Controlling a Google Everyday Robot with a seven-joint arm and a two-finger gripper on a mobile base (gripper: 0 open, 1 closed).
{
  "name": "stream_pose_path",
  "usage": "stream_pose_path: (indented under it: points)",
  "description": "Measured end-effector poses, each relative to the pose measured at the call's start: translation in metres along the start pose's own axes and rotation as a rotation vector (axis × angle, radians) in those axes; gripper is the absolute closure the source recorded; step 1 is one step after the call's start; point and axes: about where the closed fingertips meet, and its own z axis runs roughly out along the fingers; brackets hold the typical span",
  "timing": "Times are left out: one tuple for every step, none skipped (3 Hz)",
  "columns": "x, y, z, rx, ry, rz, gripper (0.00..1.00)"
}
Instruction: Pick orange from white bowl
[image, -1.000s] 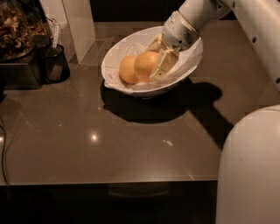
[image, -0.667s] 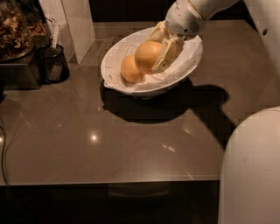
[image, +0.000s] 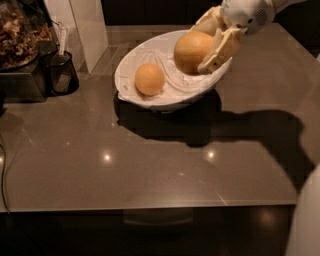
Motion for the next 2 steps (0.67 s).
stream_pose_path:
  points:
    - [0.002, 0.029, -0.038, 0.092, -0.013, 0.064, 1.0]
    - [0.001, 0.062, -0.067, 0.235, 0.005, 0.121, 1.0]
